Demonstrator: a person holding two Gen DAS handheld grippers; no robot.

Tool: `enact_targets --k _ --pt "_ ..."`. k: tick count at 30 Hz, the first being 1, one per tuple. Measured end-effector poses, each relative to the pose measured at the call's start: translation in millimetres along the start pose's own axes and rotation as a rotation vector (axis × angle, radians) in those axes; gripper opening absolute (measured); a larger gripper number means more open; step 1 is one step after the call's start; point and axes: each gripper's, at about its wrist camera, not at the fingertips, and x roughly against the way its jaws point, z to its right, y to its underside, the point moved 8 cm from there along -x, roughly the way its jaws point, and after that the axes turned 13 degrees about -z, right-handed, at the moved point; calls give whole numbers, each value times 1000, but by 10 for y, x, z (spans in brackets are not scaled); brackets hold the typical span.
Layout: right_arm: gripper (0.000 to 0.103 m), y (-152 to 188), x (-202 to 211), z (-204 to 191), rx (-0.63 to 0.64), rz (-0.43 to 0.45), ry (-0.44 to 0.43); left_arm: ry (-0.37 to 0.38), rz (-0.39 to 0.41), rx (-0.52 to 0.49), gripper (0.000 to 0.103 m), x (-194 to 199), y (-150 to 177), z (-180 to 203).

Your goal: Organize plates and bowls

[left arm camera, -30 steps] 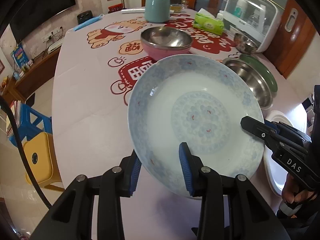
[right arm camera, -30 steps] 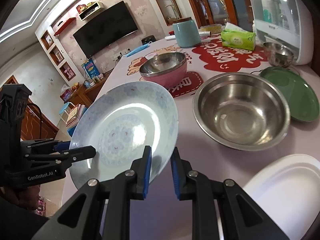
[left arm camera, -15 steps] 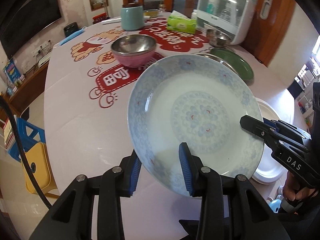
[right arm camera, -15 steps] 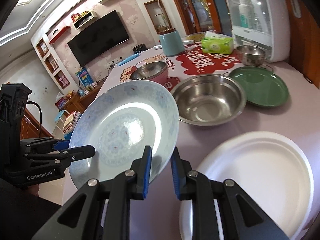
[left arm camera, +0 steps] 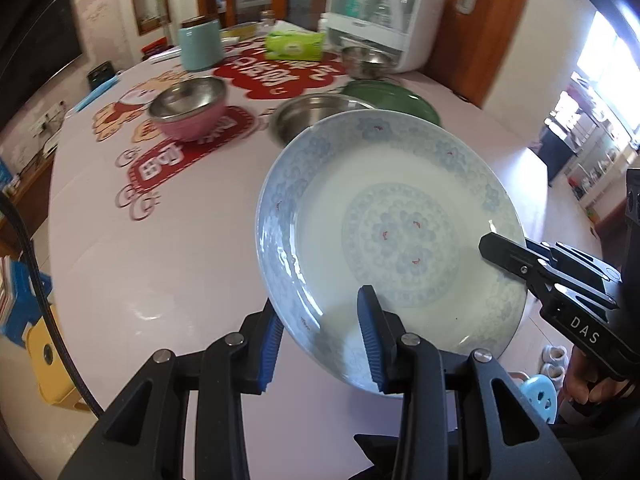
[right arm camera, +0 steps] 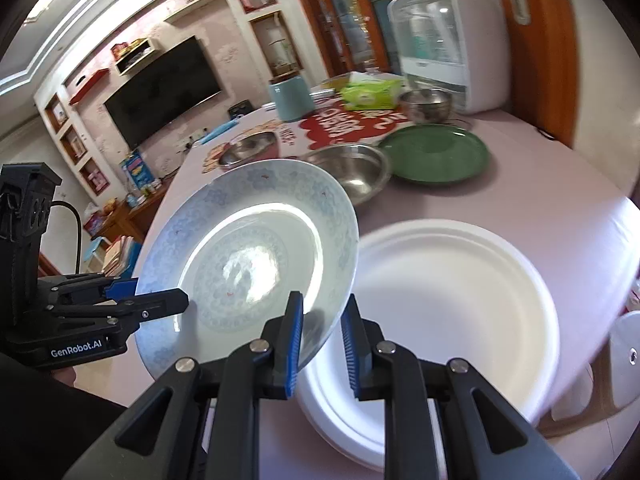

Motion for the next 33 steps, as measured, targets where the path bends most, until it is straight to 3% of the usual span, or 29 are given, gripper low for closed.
enact_targets --k 19,33 --pt "18 270 319 744 -85 -14 74 60 -35 -83 35 -227 -71 894" --pt "18 224 217 1097 -54 -117 61 56 -119 -18 35 -501 -198 1162"
